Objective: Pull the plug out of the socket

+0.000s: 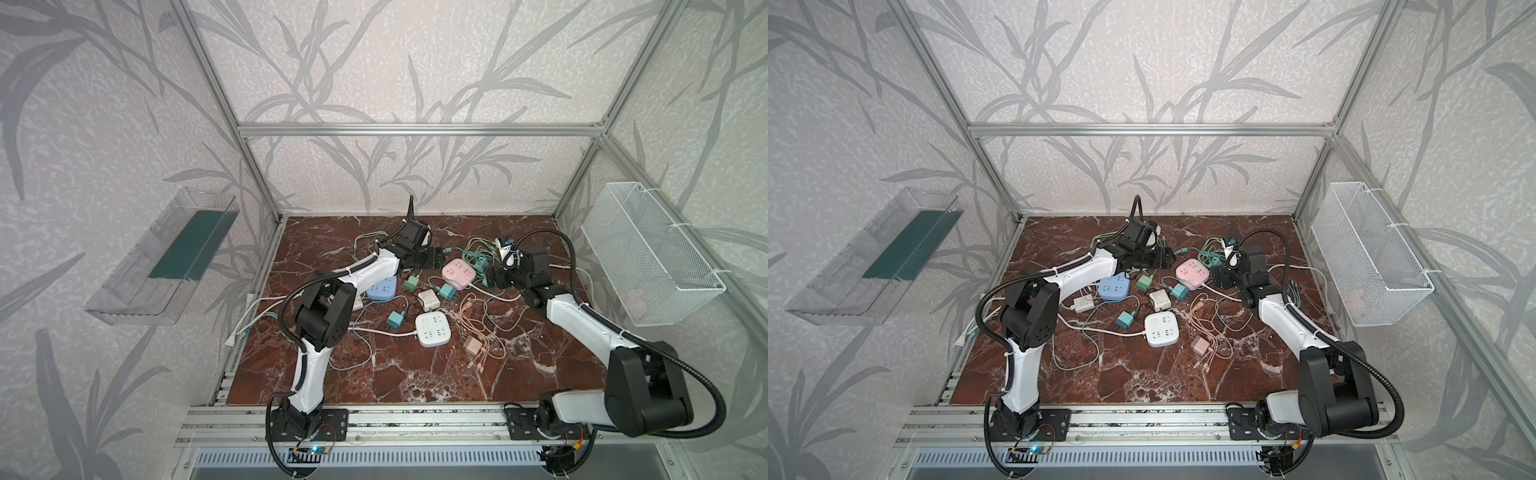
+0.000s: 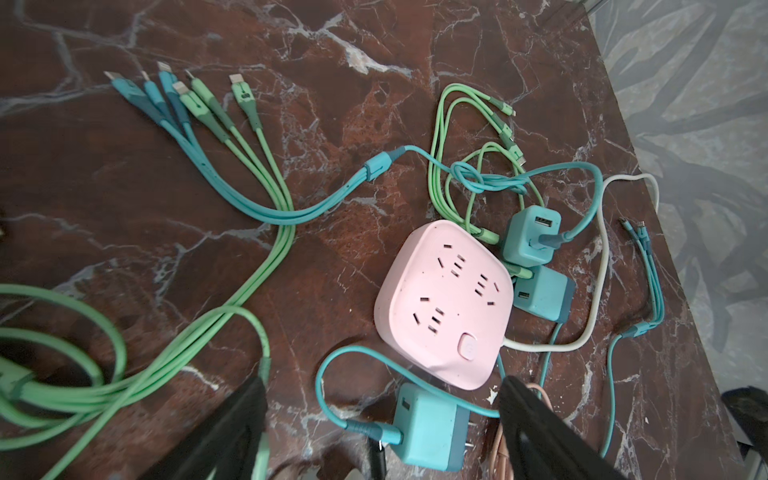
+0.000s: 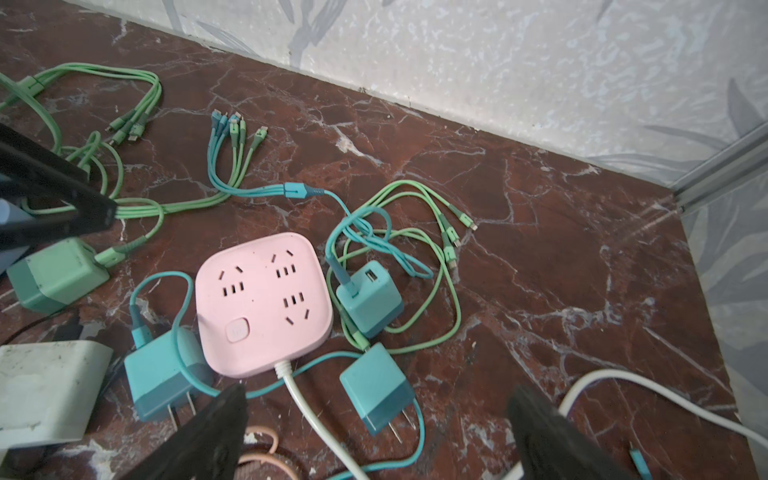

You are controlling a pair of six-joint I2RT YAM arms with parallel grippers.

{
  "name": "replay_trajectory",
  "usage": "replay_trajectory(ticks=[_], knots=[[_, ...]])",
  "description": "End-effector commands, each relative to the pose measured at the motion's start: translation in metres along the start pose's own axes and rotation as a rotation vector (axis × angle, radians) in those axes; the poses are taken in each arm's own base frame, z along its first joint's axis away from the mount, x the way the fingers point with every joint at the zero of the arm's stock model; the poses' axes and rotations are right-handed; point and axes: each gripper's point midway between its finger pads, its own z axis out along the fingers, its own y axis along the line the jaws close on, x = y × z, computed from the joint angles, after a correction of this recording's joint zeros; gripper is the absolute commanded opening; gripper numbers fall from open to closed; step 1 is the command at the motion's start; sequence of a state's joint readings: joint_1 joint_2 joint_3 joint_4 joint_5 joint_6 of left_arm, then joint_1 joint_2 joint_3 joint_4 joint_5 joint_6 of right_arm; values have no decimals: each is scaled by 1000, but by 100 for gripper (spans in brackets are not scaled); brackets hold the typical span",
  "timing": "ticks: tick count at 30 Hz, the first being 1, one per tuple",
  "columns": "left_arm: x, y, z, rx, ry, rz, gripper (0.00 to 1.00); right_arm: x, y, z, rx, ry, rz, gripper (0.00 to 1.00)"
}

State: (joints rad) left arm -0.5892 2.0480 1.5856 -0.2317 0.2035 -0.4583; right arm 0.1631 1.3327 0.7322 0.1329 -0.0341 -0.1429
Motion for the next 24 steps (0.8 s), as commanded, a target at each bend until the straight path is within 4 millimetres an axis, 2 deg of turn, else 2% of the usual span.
replay_trajectory(ticks=[1,8,15,19,24], knots=[[-19,5,-26,-56,-108,47,90,-18,-16,-13,93,-156,20,99],[-15,23,-49,-130,-191,73,96,16,-24,-17,147,-181,43,99],[-13,41,-72,-200,-257,86,99,30,-28,-7,176,-258,58,99],[-13,62,-99,-292,-316,97,99,39,-25,6,164,-253,61,99],[0,110,-146,-460,-371,85,99,52,-23,20,155,-241,53,99]])
